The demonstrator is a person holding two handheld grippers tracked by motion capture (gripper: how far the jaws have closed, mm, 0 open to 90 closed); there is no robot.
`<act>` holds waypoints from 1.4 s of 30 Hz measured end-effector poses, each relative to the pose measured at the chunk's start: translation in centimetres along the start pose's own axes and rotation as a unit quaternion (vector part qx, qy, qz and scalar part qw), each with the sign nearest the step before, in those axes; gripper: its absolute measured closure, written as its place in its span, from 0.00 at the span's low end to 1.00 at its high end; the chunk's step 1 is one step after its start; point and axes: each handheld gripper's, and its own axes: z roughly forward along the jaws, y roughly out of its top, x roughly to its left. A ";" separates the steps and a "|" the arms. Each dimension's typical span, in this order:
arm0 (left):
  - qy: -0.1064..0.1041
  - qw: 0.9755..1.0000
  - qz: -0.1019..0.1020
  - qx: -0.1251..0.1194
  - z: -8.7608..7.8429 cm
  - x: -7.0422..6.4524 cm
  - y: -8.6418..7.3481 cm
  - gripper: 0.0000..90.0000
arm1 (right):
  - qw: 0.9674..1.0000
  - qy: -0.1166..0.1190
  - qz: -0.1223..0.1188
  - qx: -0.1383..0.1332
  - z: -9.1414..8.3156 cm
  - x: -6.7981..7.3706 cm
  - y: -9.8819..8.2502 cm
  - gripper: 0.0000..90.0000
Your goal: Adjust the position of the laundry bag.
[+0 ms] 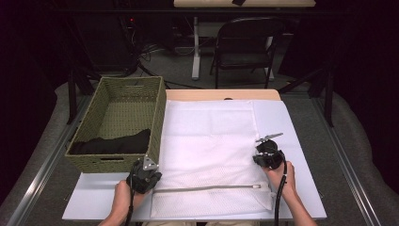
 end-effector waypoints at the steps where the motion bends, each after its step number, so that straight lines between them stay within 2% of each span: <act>1: 0.003 1.000 -0.001 -0.004 0.0 0.0 0.0 0.98 | 1.000 -0.001 -0.006 -0.002 0.1 0.0 0.1 0.98; 7: 0.016 1.000 0.001 -0.008 0.2 0.1 0.2 0.98 | 1.000 -0.006 -0.004 -0.009 0.1 0.0 0.3 0.98; 12: 0.014 1.000 -0.002 -0.006 0.2 0.3 0.2 0.97 | 1.000 -0.002 -0.007 -0.006 0.1 0.1 0.3 0.98; 14: 0.012 1.000 0.001 0.000 0.2 0.4 0.2 0.95 | 1.000 0.004 -0.005 -0.008 0.0 -0.1 0.2 0.89; 15: 0.003 1.000 0.004 0.013 0.0 0.4 0.3 0.92 | 1.000 0.008 -0.004 -0.010 -0.1 -0.2 0.1 0.84; 16: 0.003 1.000 0.004 0.013 0.0 0.4 0.3 0.89 | 1.000 0.008 -0.004 -0.010 -0.1 -0.2 0.1 0.84; 17: -0.009 1.000 0.008 0.021 -0.4 0.4 0.3 0.81 | 1.000 0.009 -0.005 -0.009 -0.4 -0.3 -0.1 0.69; 18: -0.009 1.000 0.008 0.021 -0.4 0.4 0.3 0.75 | 1.000 0.009 -0.005 -0.009 -0.4 -0.3 -0.1 0.69; 19: -0.015 1.000 0.008 0.022 -0.6 0.5 0.2 0.75 | 1.000 0.012 -0.004 -0.008 -0.7 -0.4 -0.2 0.64; 20: -0.015 1.000 0.008 0.026 -0.7 0.5 0.2 0.60 | 1.000 0.017 -0.003 -0.012 -1.1 -0.6 -0.4 0.52; 21: -0.019 0.999 0.009 0.030 -0.9 0.4 0.1 0.56 | 1.000 0.017 -0.003 -0.012 -1.3 -0.7 -0.5 0.47; 22: -0.019 0.999 0.009 0.030 -0.9 0.4 0.1 0.53 | 1.000 0.017 -0.003 -0.012 -1.3 -0.7 -0.5 0.47; 23: -0.031 0.999 0.016 0.034 -1.2 0.2 0.2 0.51 | 1.000 0.020 -0.009 -0.011 -1.8 -0.7 -0.8 0.40; 24: -0.031 0.999 0.016 0.034 -1.2 0.2 0.2 0.48 | 1.000 0.020 -0.009 -0.011 -1.8 -0.7 -0.8 0.40; 25: -0.034 0.999 0.023 0.036 -1.4 -0.1 0.2 0.46 | 1.000 0.021 -0.012 -0.008 -2.3 -0.6 -1.0 0.35; 27: -0.036 0.998 0.026 0.037 -1.7 -0.3 0.3 0.45 | 0.999 0.026 -0.015 -0.013 -2.4 -0.7 -1.1 0.33; 28: -0.039 0.998 0.027 0.033 -1.8 -0.4 0.3 0.41 | 0.999 0.032 -0.016 -0.006 -2.9 -0.6 -1.4 0.29; 30: -0.039 0.998 0.032 0.030 -2.1 -0.7 0.5 0.39 | 0.999 0.034 -0.015 -0.002 -3.1 -0.6 -1.4 0.28; 34: -0.043 0.998 0.048 0.012 -2.9 -1.4 1.0 0.32 | 0.999 0.039 -0.015 -0.002 -3.7 -0.6 -1.8 0.24; 38: -0.052 0.997 0.054 0.013 -2.6 -1.8 1.1 0.23 | 0.999 0.044 -0.014 -0.002 -4.2 -0.6 -2.1 0.23; 42: -0.059 0.997 0.058 0.003 -2.5 -2.3 1.3 0.17 | 0.999 0.051 -0.005 -0.001 -4.8 -0.6 -2.7 0.22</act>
